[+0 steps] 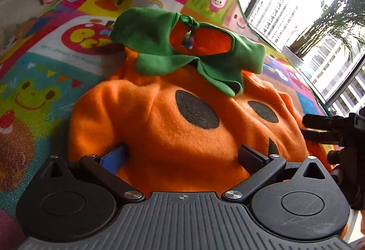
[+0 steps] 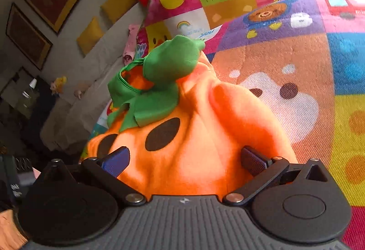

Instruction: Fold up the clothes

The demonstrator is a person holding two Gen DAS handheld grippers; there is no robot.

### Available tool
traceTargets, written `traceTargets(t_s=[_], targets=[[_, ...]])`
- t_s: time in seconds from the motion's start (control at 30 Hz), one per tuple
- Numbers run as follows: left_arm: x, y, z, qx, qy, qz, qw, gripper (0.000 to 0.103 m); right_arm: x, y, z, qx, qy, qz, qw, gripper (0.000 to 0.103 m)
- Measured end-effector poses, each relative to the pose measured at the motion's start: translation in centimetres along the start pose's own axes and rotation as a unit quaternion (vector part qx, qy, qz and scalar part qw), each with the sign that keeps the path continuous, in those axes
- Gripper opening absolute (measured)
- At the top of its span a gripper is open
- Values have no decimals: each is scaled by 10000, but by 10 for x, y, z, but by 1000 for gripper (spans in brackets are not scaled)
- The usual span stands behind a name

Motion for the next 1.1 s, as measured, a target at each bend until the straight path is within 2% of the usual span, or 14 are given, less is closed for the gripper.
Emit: traceTargets(t_s=[0.13,0.2,0.23,0.33,0.43,0.5,0.6,0.67,0.73,0.8,0.87,0.93,1.0,1.1], targets=[[-4,-4,-10,-448,171,253,9985,103,-9,5,14,721,-110,440,9964,103],[-5,0,-13,-646,148,541,9963,103,-9,17,27,1207,-335,257,9918,103],[-3,9,-13,-726,169,501,9960,103,-7,27,37,1567,-458,-3,9866,103],[8,51,-10,-924,294,2,9953,103,-9,61,62,2554,-935,-620,9603,103],[20,94,-7,-1120,418,-497,9916,103,-32,92,74,3261,-1528,-873,9288,103],[11,116,10,-1033,684,-597,9905,103,-59,109,71,3542,-1785,-834,9142,103],[-18,138,40,-870,1012,-492,9898,103,-93,127,65,3775,-2022,-820,8999,103],[-39,150,55,-933,1215,-402,9874,103,-114,142,66,4232,-2431,-1222,8642,103],[-58,166,69,-1151,1613,-467,9791,103,-134,161,70,4651,-2947,-1743,8164,103],[-74,184,85,-1286,2167,-642,9656,103,-154,182,68,4650,-3255,-1874,8017,103],[-81,199,101,-1262,2508,-772,9567,103,-168,199,59,4329,-3366,-1695,8189,103],[-83,205,113,-1128,2589,-800,9559,103,-173,207,46,3928,-3294,-1497,8455,103],[-78,207,122,-860,2427,-842,9626,103,-175,207,29,3459,-3138,-1155,8767,103],[-65,203,122,-365,1805,-970,9781,103,-177,202,3,2592,-2797,-699,9218,103]])
Point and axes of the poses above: each gripper's, at about its wrist camera, not at the fingertips, and x roughly against the way its jaws point, z to its left, y to its top, the point moved 8 cm from there along -x, roughly the way its jaws point, and after that the axes turned 10 degrees about -y, right-handed, at the moved point
